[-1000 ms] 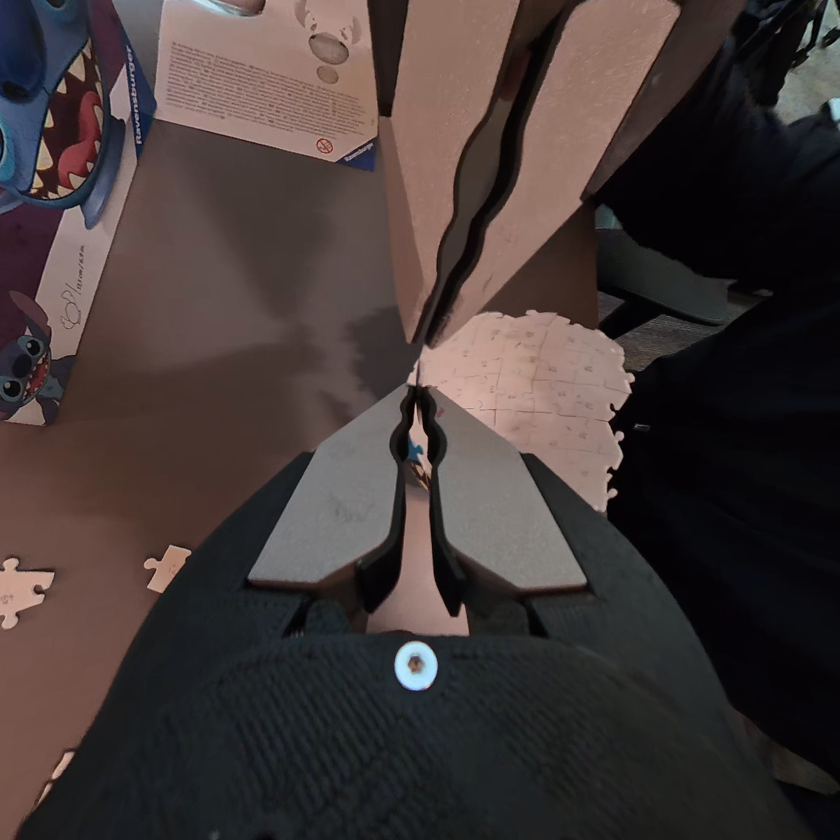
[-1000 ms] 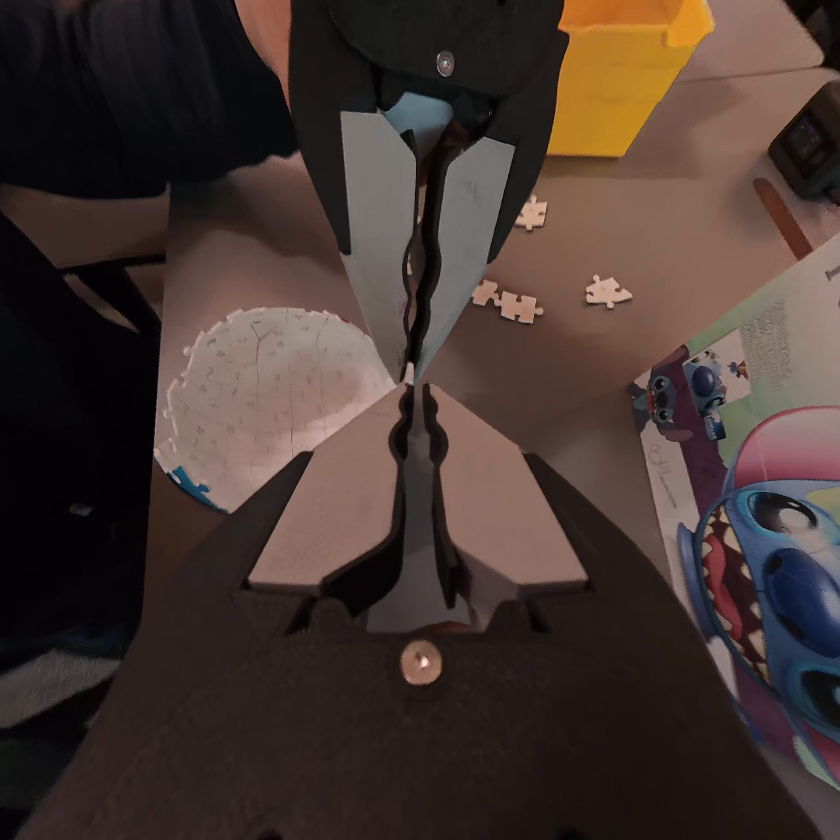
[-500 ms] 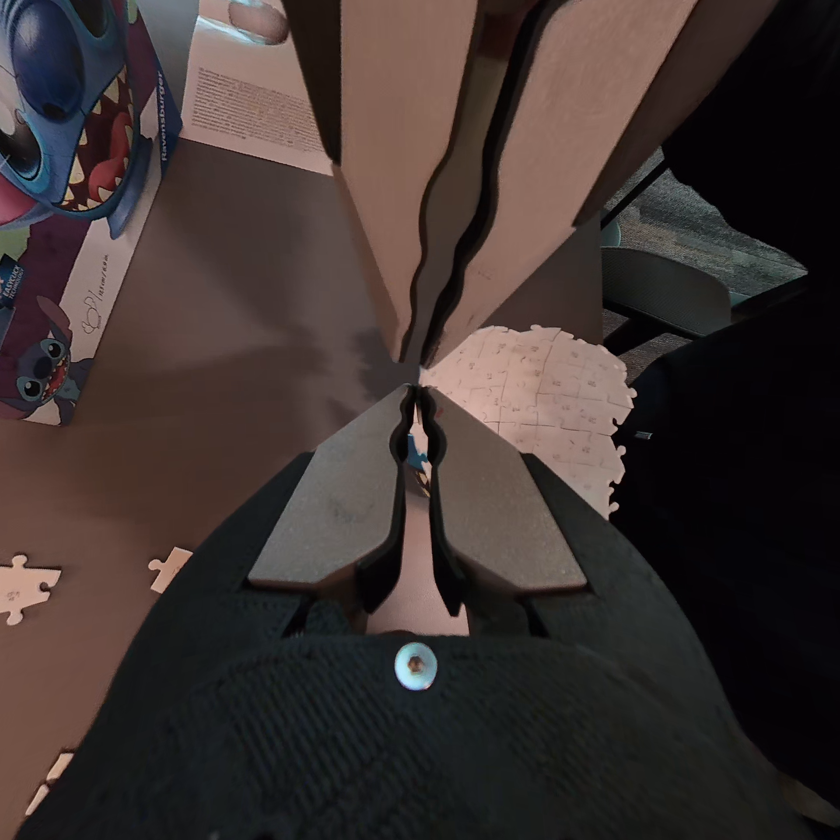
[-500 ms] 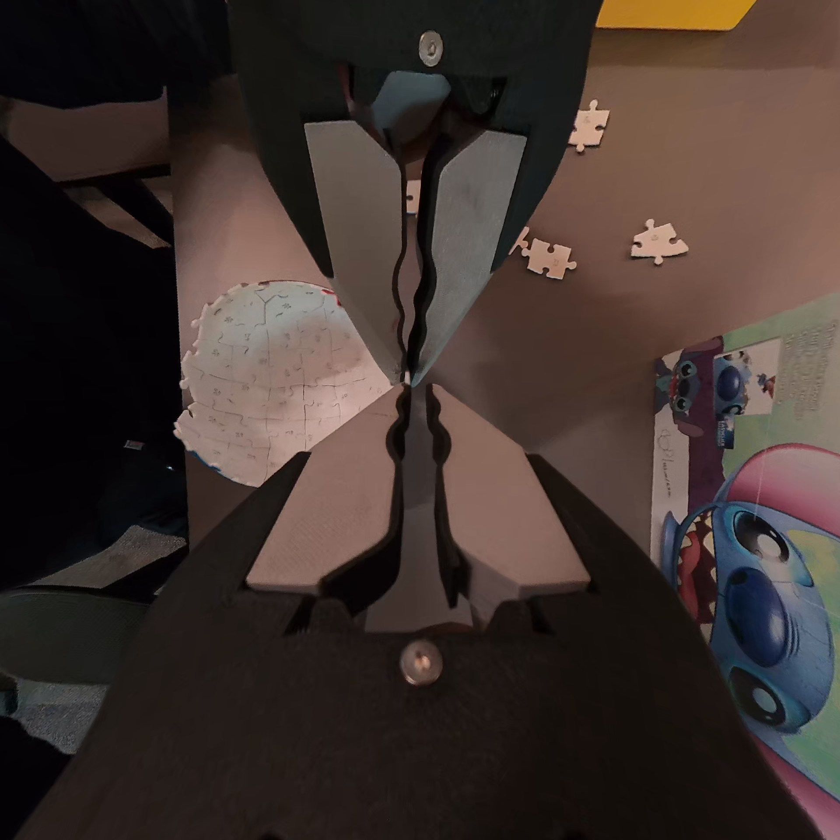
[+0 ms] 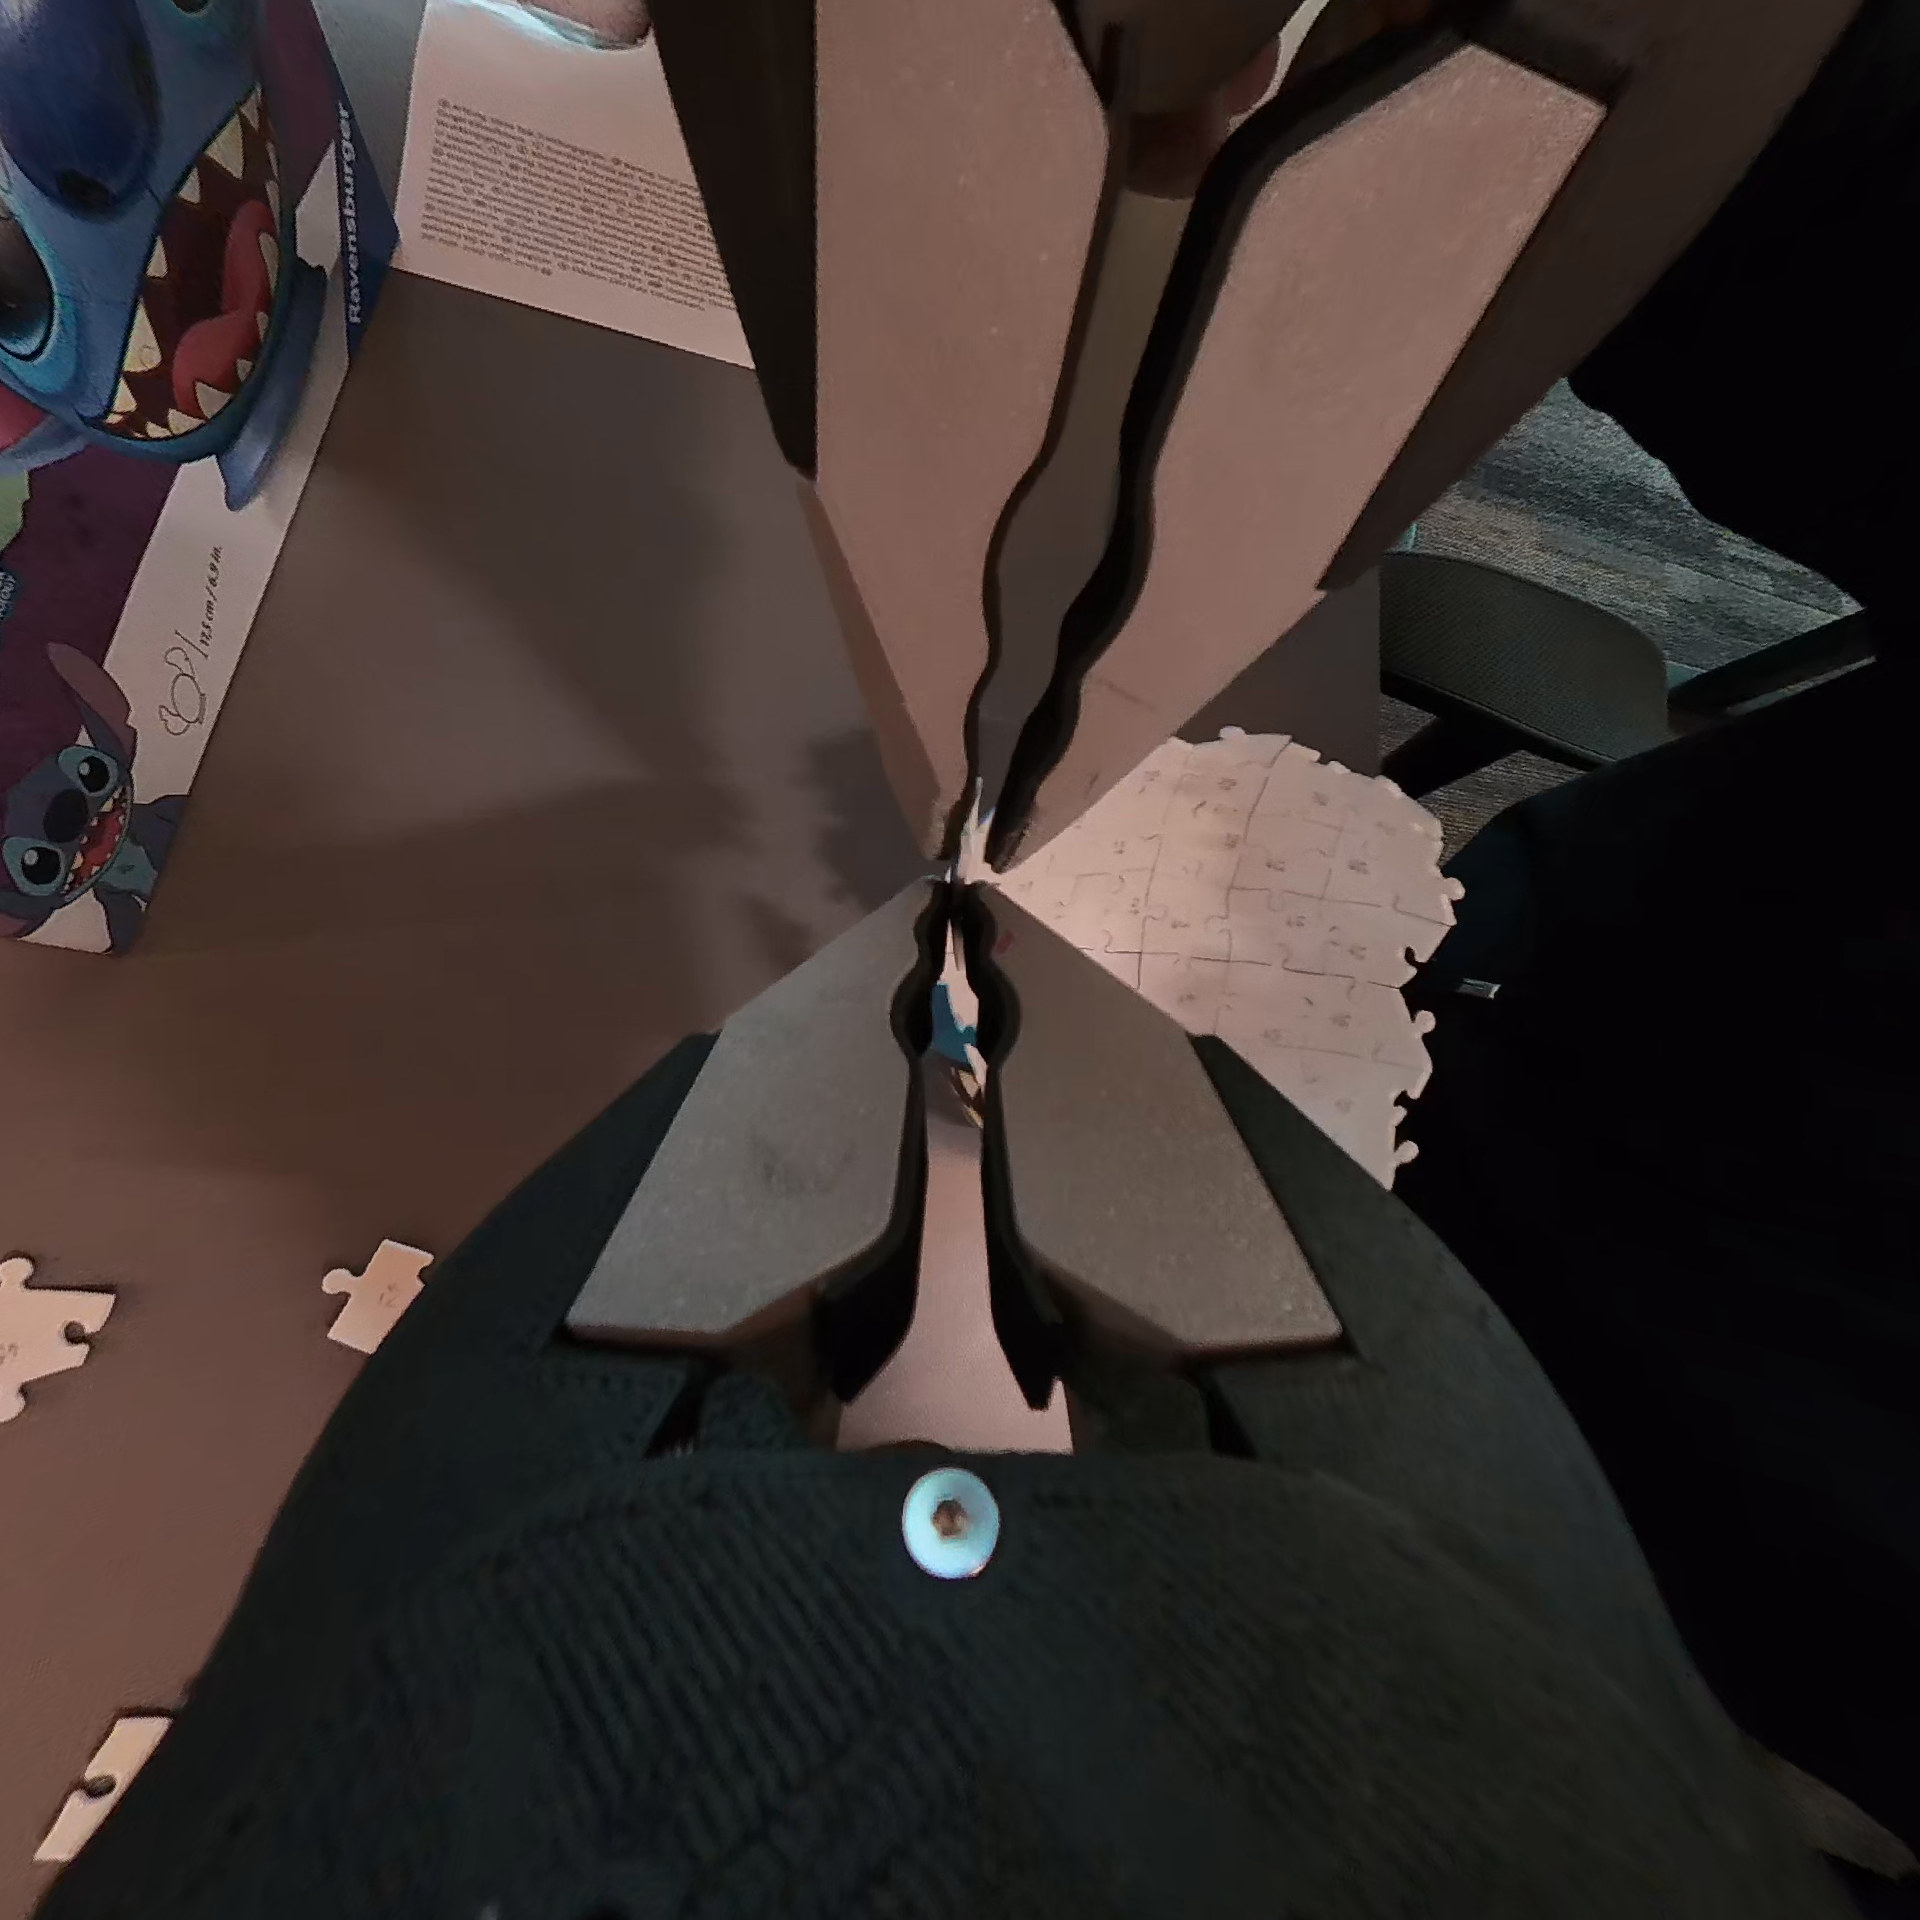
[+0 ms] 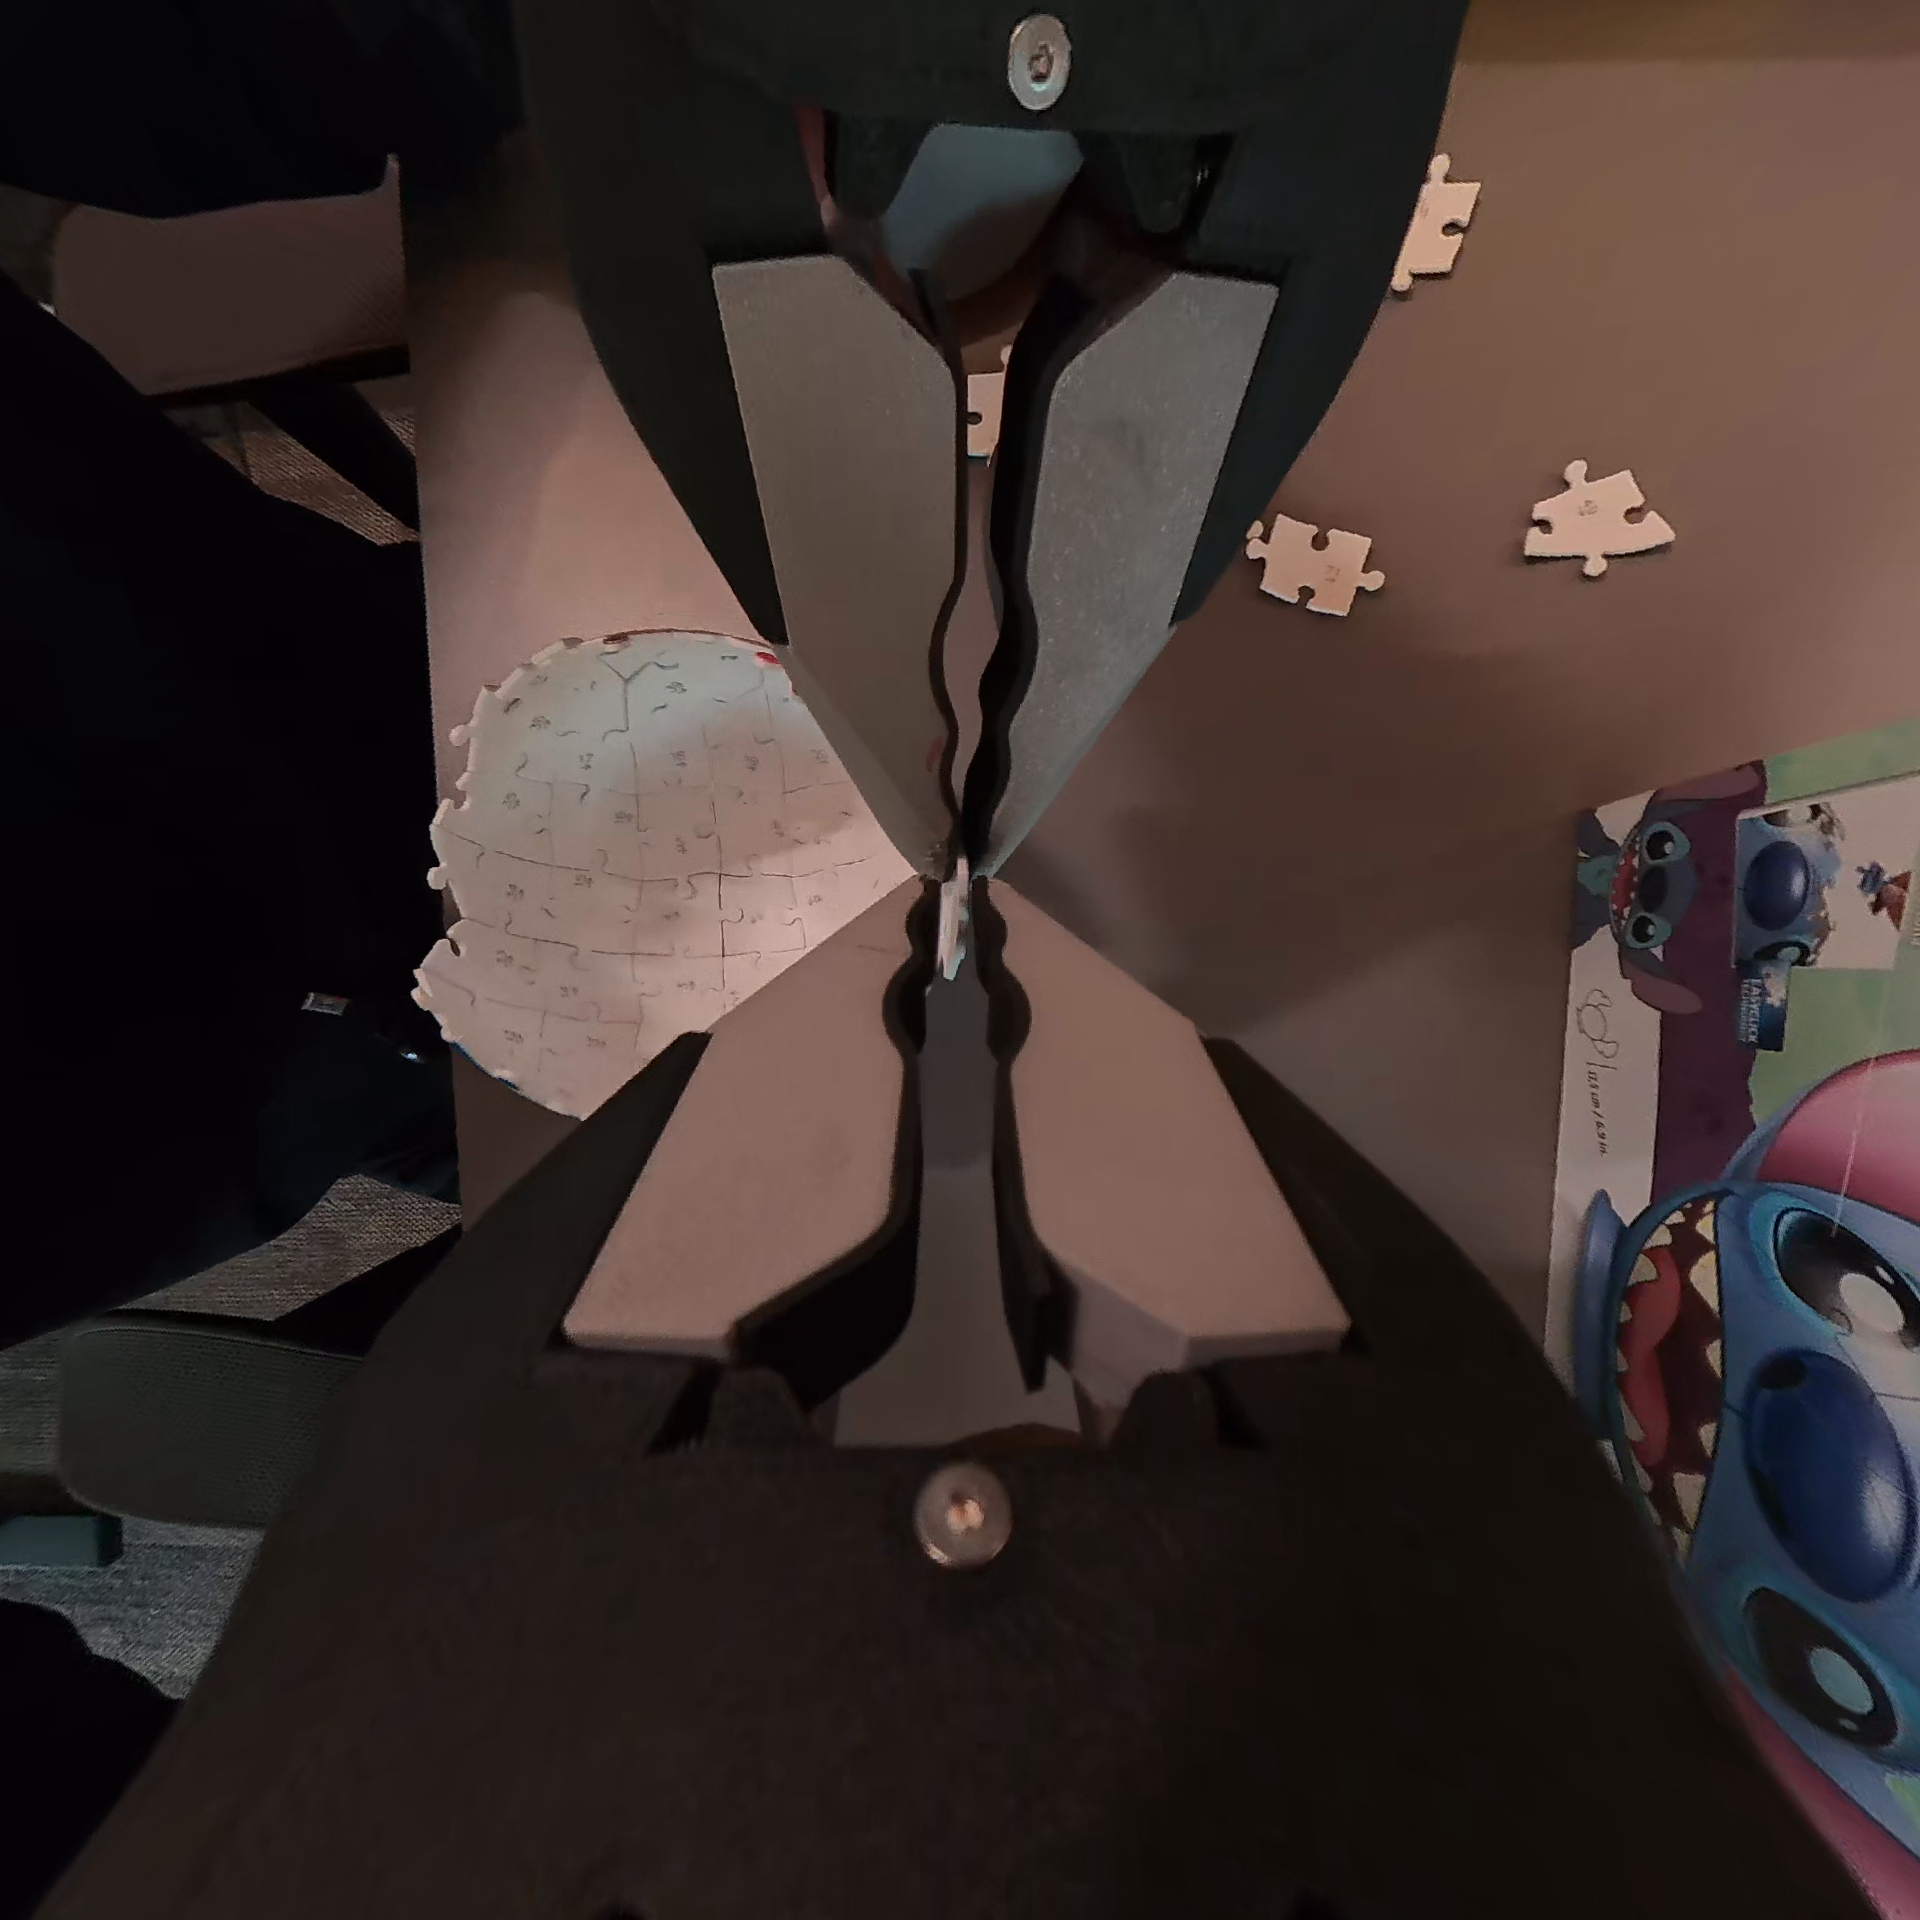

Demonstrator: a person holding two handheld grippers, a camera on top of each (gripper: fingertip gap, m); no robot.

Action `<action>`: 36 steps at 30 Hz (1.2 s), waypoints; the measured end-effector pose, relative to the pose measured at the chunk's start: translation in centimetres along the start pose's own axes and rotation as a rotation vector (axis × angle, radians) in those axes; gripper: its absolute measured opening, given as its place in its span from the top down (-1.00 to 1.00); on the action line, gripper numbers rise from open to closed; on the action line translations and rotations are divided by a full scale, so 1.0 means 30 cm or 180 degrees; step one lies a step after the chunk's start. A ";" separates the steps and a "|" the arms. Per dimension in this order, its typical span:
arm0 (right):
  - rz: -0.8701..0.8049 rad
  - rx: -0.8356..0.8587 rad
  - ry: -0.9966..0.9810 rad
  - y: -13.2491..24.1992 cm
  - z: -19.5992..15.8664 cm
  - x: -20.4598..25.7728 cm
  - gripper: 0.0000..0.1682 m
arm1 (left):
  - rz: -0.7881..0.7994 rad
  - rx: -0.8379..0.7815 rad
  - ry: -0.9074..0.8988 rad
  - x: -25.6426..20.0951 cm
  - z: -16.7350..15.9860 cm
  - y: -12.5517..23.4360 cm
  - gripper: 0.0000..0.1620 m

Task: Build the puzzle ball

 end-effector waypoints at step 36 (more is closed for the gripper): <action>0.0073 -0.0142 0.0136 -0.093 -0.049 0.024 1.00 | -0.0745 -0.0224 0.0377 0.002 -0.082 0.071 0.32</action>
Point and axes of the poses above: each gripper's, where its closed fingertips meet, y back along the fingers, z out of its top, x = y × z across the jaws, the point moved 5 cm from there along y, back along the fingers, and after that the axes turned 15 degrees about -y, right-handed, at the moved point
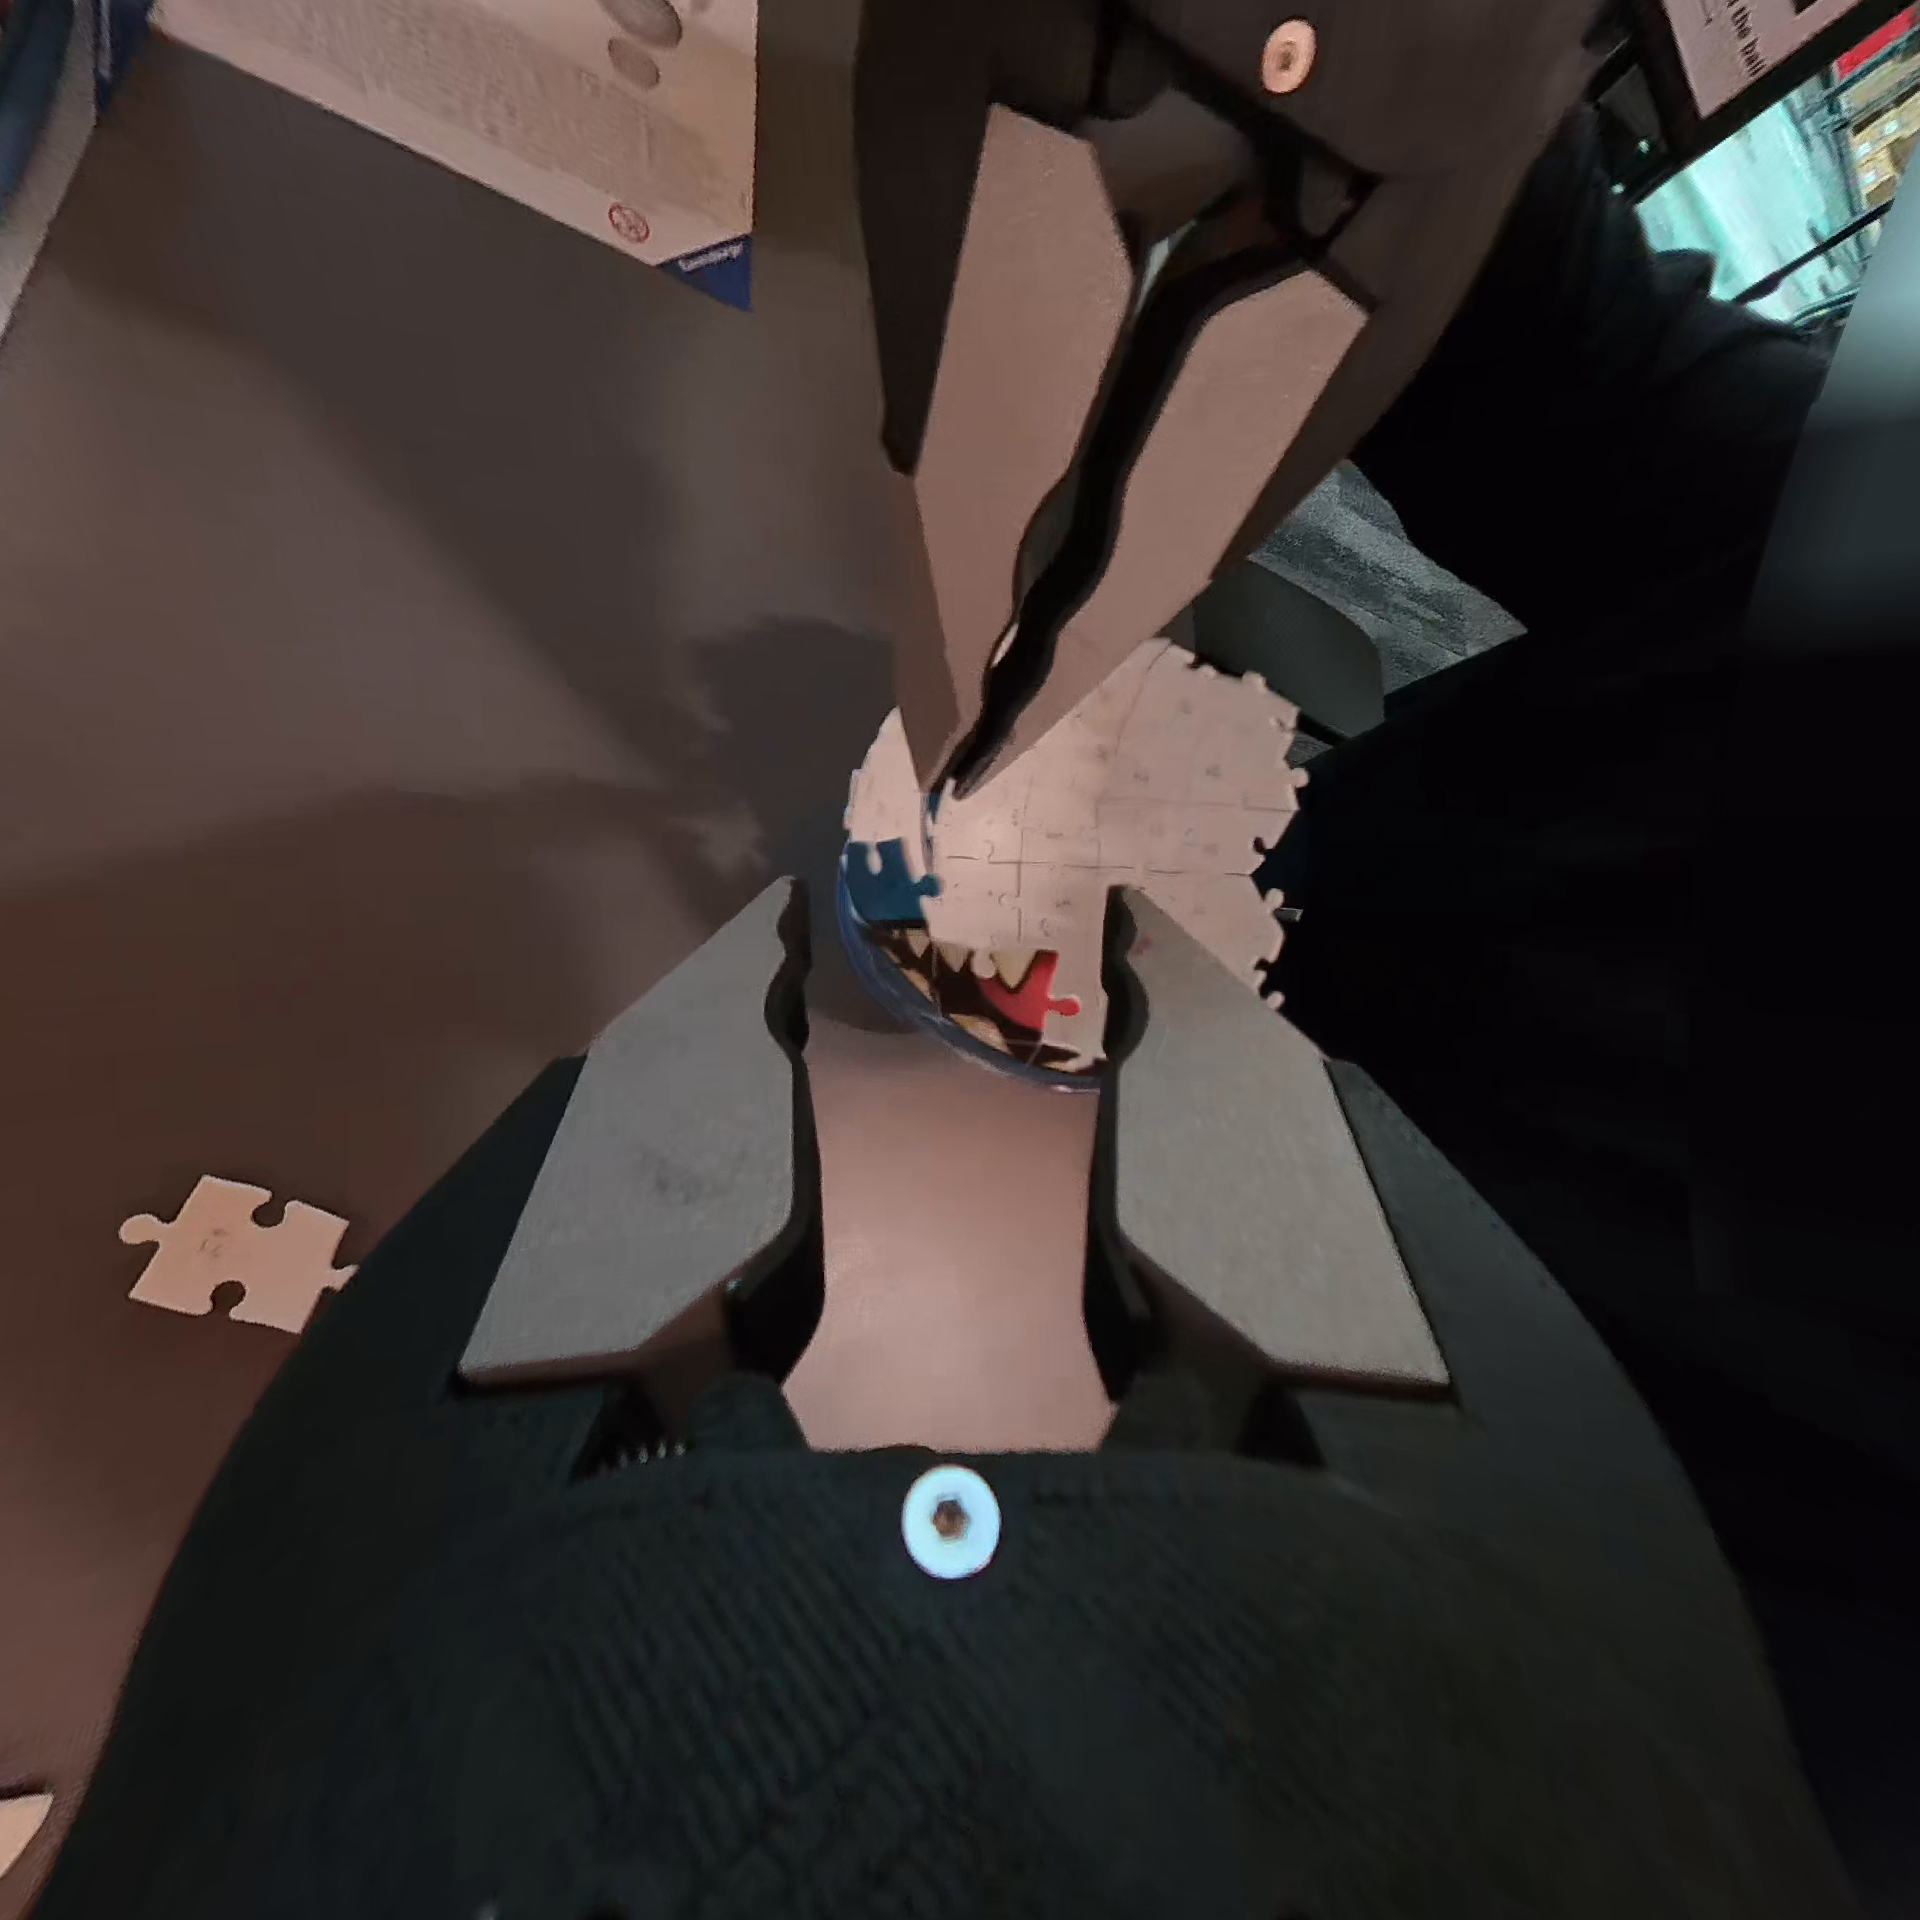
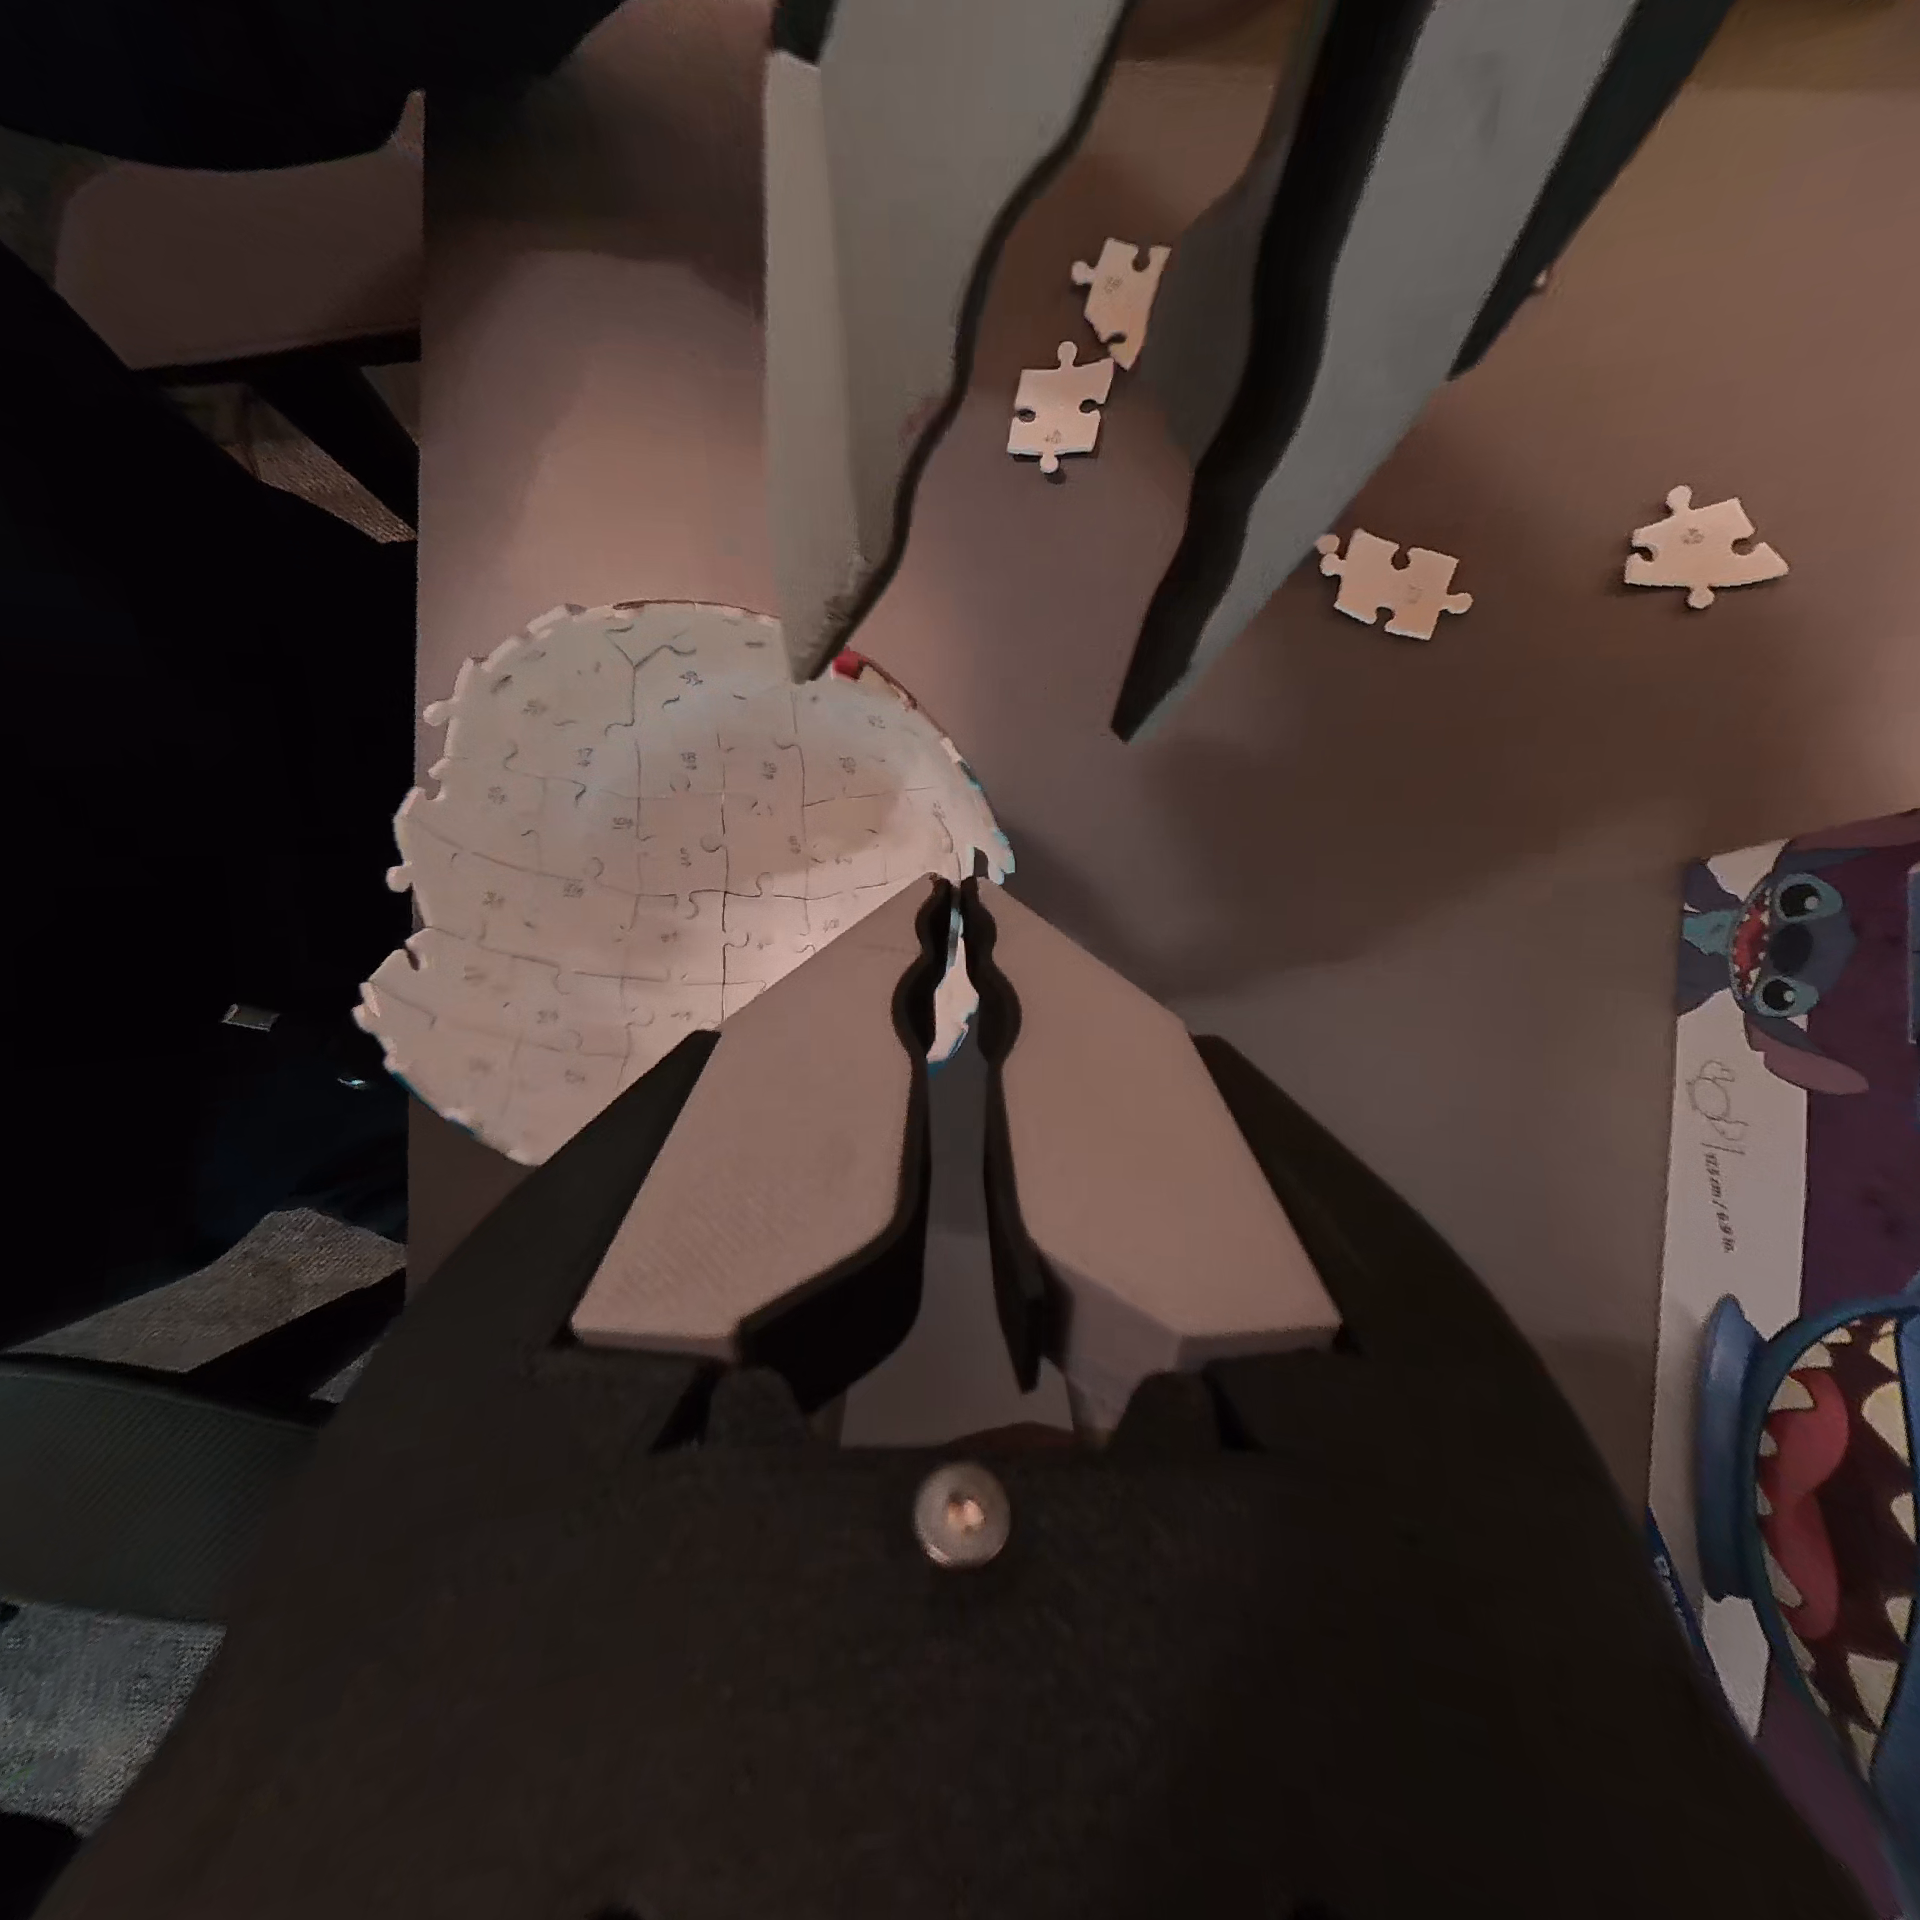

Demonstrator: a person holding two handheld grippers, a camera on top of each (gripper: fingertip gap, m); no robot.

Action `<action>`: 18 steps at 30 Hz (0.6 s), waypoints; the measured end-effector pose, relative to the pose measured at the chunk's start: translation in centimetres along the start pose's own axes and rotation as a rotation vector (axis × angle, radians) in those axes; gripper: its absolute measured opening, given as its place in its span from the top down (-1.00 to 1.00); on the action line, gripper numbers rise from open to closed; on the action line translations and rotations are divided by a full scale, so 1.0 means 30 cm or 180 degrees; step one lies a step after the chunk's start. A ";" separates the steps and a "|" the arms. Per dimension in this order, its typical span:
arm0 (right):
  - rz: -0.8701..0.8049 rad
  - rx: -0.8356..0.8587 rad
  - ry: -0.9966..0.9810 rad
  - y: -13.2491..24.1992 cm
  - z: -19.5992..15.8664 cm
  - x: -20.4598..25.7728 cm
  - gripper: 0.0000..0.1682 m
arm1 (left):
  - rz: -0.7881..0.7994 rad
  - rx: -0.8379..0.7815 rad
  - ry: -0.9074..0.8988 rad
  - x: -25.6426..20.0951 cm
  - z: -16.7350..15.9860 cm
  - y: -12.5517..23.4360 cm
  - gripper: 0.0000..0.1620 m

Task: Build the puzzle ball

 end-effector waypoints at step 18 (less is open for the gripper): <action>-0.0276 0.0227 0.0240 -0.072 -0.025 -0.020 1.00 | -0.0909 0.0027 0.0203 -0.004 -0.039 -0.098 0.15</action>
Point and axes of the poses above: each gripper's, where its closed fingertips meet, y back along the fingers, z out of its top, x = y × z across the jaws, the point moved 5 cm from there along y, back along the fingers, and after that the axes turned 15 degrees about -y, right-handed, at the moved point
